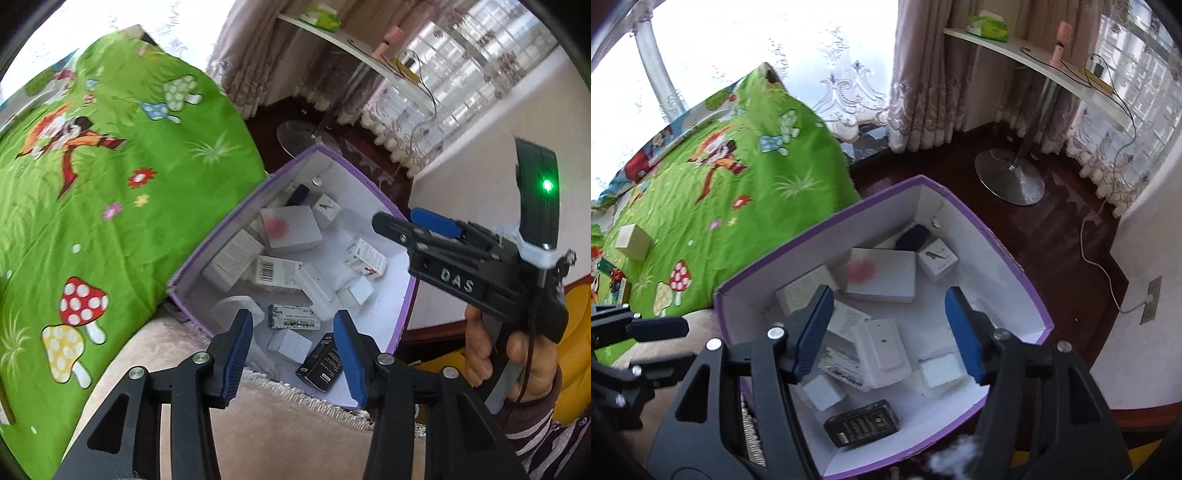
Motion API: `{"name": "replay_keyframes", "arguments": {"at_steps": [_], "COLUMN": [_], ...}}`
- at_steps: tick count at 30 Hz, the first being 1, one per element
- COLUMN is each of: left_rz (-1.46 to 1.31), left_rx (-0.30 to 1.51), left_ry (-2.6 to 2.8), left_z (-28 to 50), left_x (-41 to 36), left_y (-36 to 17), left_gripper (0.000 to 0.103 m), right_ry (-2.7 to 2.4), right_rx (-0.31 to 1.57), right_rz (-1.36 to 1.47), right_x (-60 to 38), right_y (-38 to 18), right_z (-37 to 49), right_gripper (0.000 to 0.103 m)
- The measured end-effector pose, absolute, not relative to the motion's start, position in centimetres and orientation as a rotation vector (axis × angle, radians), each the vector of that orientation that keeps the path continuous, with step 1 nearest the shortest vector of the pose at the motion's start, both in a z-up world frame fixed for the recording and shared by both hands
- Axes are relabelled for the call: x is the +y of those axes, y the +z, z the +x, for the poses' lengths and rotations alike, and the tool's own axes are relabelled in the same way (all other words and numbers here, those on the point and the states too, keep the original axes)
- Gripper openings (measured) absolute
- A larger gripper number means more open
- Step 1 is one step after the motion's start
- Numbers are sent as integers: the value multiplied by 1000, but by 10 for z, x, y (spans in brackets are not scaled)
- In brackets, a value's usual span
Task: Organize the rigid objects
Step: 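Carry both small white boxes to the purple box and open both grippers, then move both grippers back over the remaining items on the bed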
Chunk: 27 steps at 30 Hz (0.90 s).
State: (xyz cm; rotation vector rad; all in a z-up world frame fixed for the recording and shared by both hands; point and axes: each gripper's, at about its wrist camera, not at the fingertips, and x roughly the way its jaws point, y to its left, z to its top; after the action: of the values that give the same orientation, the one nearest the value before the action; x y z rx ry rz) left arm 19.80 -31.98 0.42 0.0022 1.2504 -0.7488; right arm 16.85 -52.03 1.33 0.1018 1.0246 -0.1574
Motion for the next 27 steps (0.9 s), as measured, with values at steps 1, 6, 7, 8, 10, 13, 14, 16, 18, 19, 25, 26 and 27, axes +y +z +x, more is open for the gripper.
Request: {"name": "replay_keyframes", "arguments": {"at_steps": [1,6,7,8,10,13,14,16,18,19,25,26,27], "left_rz": [-10,-89,-105,-118,-143,-187,-196,-219,-240,-251,-303,-312,-321], "left_rx": [1246,1210,1202,1194,1184,1161,1156,1143,1130,1124,1100,1099,1098], "left_ry": [-739,-671,-649,-632,-602,-542,-529,-493,-453,-429,-302,-278,-259], "left_z": [198,198,198,197,195,187,185,179,172,168,151,150,149], "left_x": [-315,-277,-266,-257,-240,-206,-198,-176,-151,-137,-58,-46,-36], "left_y": [6,17,20,21,23,27,27,29,30,30,27,26,25], "left_gripper": [47,47,47,47,47,47,47,47,47,47,47,47,47], "right_ry": [-153,-97,-87,-73,-42,6,25,64,111,124,243,261,279], "right_rx": [1021,1000,997,992,979,963,957,940,922,918,901,897,891], "right_rz": [98,96,93,88,66,43,32,11,-10,-17,-75,-88,-103], "right_x": [-517,-492,-487,-481,-462,-438,-430,-410,-388,-381,-326,-317,-307], "right_y": [15,30,32,35,42,51,55,63,71,74,87,89,91], "right_z": [169,166,167,166,166,165,164,163,162,162,164,165,166], "right_gripper": [66,67,67,67,67,67,67,68,71,71,72,72,72]}}
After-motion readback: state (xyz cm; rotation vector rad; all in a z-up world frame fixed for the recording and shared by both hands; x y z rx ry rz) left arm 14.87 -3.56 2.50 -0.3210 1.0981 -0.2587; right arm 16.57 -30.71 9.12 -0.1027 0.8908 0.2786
